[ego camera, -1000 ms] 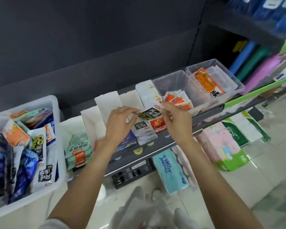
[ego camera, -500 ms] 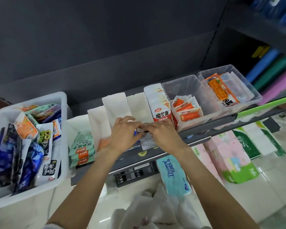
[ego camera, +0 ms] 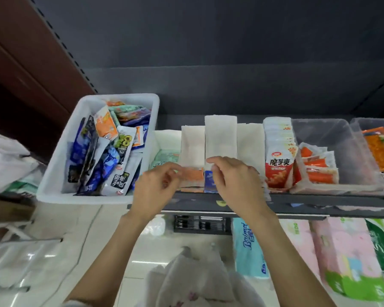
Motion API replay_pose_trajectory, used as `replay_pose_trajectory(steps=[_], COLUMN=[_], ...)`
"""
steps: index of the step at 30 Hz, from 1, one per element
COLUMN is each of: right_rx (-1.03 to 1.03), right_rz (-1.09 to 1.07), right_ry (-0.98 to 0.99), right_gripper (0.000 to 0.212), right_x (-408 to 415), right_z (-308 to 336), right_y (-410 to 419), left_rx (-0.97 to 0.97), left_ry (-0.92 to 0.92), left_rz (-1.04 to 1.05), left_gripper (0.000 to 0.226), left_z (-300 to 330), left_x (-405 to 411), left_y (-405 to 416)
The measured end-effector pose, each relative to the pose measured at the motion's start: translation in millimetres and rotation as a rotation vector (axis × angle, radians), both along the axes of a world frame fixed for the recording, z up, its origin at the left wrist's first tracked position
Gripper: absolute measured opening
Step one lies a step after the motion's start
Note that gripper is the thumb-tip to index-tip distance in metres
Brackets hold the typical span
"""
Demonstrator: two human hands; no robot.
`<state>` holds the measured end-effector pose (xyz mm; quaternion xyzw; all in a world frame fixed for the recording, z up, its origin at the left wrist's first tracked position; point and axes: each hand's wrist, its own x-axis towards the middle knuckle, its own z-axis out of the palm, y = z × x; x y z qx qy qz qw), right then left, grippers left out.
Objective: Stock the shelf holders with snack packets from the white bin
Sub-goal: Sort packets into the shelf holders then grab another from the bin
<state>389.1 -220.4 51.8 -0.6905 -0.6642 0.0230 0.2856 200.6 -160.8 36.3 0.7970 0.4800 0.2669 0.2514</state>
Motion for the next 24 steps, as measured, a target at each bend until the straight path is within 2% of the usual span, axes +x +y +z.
replay_pose_trajectory(steps=[3,5,9,12,15,19,24], right_rx=[-0.126,-0.165,-0.219,-0.288,-0.344,-0.333,-0.340], right_rz=[0.169,0.278,0.389,0.347,0.251,0.120,-0.069], right_ry=[0.006,-0.032,-0.058,0.040,0.176,0.271,0.123], right_gripper=[0.023,0.024,0.029,0.029,0.030,0.030,0.046], right_x=[-45,-75,-139,-183,-223,-271,-318], right_z=[-1,-5,-18,-33,-43,-48,-56], right_y=[28,46,91,126,155,184,218], left_rx=[-0.048,-0.058,0.054,0.224,0.310,0.301,0.244], left_ry=[-0.101,-0.107,0.155,0.424,0.550,0.558,0.458], left_rz=[0.205,0.299,0.346,0.279,0.212,0.118,-0.014], left_gripper=[0.006,0.005,0.022,0.030,0.033,0.037,0.038], left_z=[-4,-9,-25,-32,-37,-37,-41], left_x=[-54,-93,-171,-214,-243,-268,-285], left_y=[10,25,75,118,156,186,199])
